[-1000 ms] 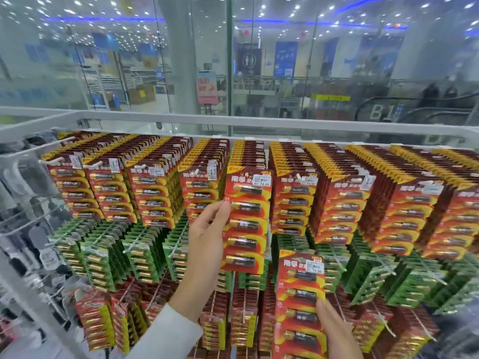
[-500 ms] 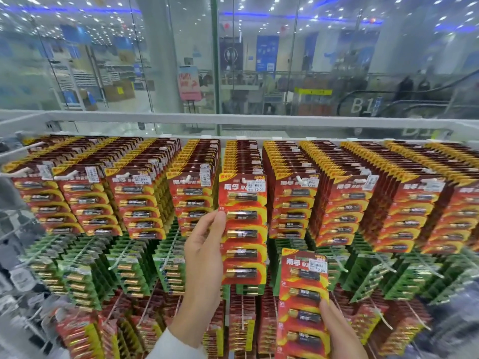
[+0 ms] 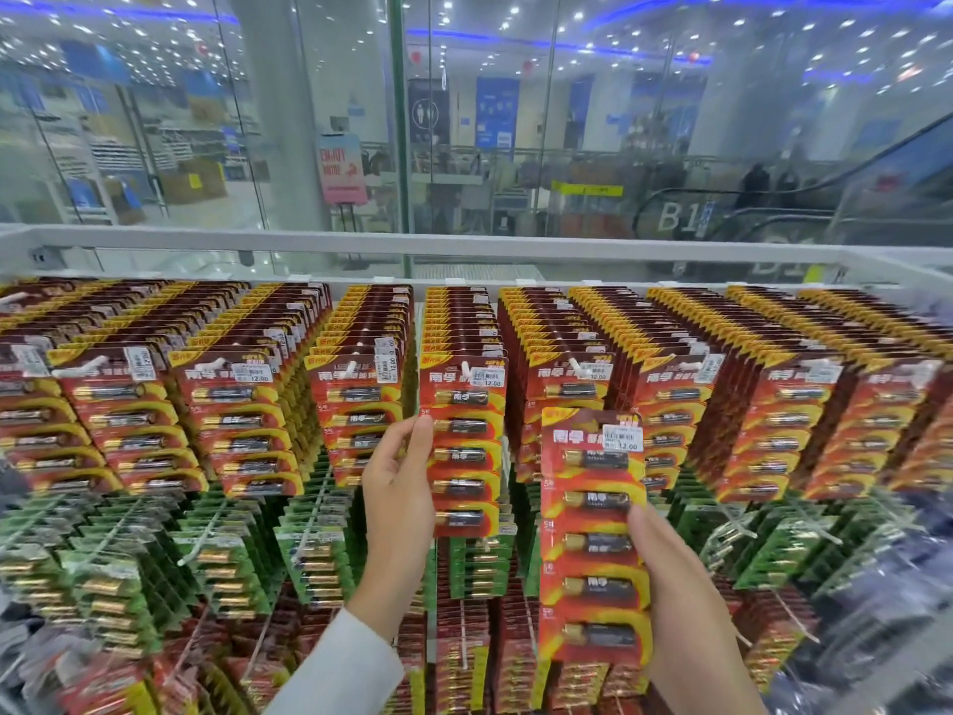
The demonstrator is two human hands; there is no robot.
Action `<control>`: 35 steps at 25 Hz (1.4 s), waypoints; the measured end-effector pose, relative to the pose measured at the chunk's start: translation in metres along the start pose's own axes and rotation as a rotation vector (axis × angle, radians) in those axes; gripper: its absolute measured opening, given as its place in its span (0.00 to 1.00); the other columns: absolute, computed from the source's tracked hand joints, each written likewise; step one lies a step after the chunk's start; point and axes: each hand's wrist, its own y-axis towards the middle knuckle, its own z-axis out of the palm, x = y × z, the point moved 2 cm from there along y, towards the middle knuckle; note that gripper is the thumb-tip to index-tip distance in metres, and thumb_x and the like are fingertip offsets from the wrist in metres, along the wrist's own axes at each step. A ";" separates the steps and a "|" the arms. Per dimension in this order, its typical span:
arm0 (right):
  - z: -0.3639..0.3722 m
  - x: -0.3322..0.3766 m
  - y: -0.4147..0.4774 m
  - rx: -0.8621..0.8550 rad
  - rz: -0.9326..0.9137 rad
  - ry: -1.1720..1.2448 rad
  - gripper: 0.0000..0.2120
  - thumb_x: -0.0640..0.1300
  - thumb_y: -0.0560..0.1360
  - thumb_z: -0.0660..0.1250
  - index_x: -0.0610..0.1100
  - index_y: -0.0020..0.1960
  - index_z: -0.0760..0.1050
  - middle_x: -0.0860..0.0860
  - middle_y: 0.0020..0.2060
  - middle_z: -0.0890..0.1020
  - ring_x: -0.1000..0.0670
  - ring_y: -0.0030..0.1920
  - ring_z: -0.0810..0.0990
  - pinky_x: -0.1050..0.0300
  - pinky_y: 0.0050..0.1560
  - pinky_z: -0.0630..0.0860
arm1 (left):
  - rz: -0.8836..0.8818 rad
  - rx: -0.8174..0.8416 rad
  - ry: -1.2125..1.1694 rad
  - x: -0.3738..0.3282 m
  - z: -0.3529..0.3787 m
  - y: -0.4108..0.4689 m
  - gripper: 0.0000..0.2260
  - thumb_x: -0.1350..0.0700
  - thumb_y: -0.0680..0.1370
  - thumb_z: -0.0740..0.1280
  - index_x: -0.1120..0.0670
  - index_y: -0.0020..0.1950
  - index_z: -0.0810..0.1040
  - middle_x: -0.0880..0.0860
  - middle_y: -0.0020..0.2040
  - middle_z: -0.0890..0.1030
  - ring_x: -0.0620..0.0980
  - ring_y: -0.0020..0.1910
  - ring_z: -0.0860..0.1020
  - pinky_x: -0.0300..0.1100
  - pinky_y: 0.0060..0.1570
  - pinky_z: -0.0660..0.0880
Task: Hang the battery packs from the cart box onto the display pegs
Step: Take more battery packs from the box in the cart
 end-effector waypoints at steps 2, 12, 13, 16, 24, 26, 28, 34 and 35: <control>0.007 0.023 -0.002 -0.083 -0.055 -0.117 0.44 0.76 0.57 0.77 0.62 0.69 0.75 0.53 0.70 0.77 0.39 0.71 0.74 0.28 0.68 0.70 | 0.022 0.038 0.037 0.003 0.000 0.000 0.17 0.33 0.78 0.67 0.43 0.57 0.84 0.51 0.54 0.87 0.58 0.55 0.85 0.65 0.57 0.80; 0.028 0.052 0.012 -0.101 -0.094 -0.177 0.03 0.55 0.82 0.63 0.62 0.52 0.75 0.67 0.37 0.85 0.62 0.37 0.84 0.54 0.44 0.78 | 0.065 0.046 0.076 0.009 -0.003 0.003 0.23 0.26 0.74 0.66 0.40 0.58 0.83 0.47 0.57 0.86 0.53 0.60 0.83 0.61 0.63 0.78; 0.031 0.053 0.012 -0.112 -0.081 -0.186 0.04 0.54 0.83 0.62 0.60 0.54 0.76 0.65 0.38 0.85 0.60 0.37 0.85 0.55 0.43 0.77 | 0.065 0.042 0.086 0.009 -0.002 0.003 0.23 0.26 0.74 0.65 0.41 0.58 0.83 0.47 0.56 0.86 0.53 0.60 0.83 0.61 0.63 0.78; 0.035 0.048 0.030 -0.096 -0.078 -0.219 0.08 0.58 0.82 0.63 0.57 0.54 0.79 0.59 0.42 0.88 0.56 0.42 0.87 0.50 0.47 0.81 | 0.068 0.025 0.093 0.006 -0.002 0.000 0.25 0.25 0.72 0.65 0.40 0.59 0.83 0.47 0.56 0.86 0.54 0.59 0.84 0.63 0.62 0.79; 0.024 0.028 0.049 -0.188 -0.152 -0.406 0.24 0.64 0.80 0.61 0.52 0.69 0.76 0.57 0.64 0.77 0.50 0.68 0.74 0.44 0.74 0.68 | 0.089 0.058 0.106 0.006 -0.007 0.000 0.16 0.35 0.79 0.66 0.44 0.56 0.84 0.45 0.47 0.86 0.46 0.46 0.83 0.45 0.52 0.80; 0.020 0.021 0.046 -0.222 -0.160 -0.475 0.24 0.62 0.78 0.62 0.43 0.60 0.80 0.48 0.52 0.84 0.43 0.58 0.81 0.44 0.66 0.77 | 0.093 0.066 0.106 0.006 -0.010 -0.003 0.13 0.40 0.79 0.66 0.45 0.56 0.83 0.43 0.39 0.83 0.42 0.33 0.77 0.37 0.39 0.75; 0.012 0.011 0.045 -0.252 -0.159 -0.486 0.21 0.60 0.77 0.64 0.44 0.54 0.82 0.52 0.37 0.82 0.47 0.46 0.83 0.49 0.55 0.83 | 0.057 0.037 0.130 0.012 -0.017 -0.005 0.09 0.43 0.80 0.68 0.43 0.56 0.82 0.39 0.43 0.85 0.37 0.39 0.81 0.41 0.47 0.77; -0.022 -0.020 0.031 -0.420 -0.002 -0.355 0.07 0.44 0.81 0.67 0.43 0.55 0.82 0.45 0.48 0.87 0.41 0.51 0.84 0.50 0.47 0.80 | -0.121 -0.038 0.168 0.050 -0.043 -0.020 0.03 0.54 0.79 0.72 0.48 0.52 0.84 0.46 0.47 0.87 0.51 0.54 0.84 0.50 0.59 0.79; -0.027 -0.027 0.022 -0.445 0.045 -0.323 0.07 0.43 0.81 0.67 0.42 0.55 0.82 0.45 0.49 0.87 0.41 0.51 0.84 0.51 0.45 0.80 | -0.134 -0.046 0.153 0.061 -0.056 -0.014 0.03 0.55 0.79 0.73 0.50 0.52 0.85 0.49 0.50 0.87 0.53 0.54 0.84 0.48 0.57 0.80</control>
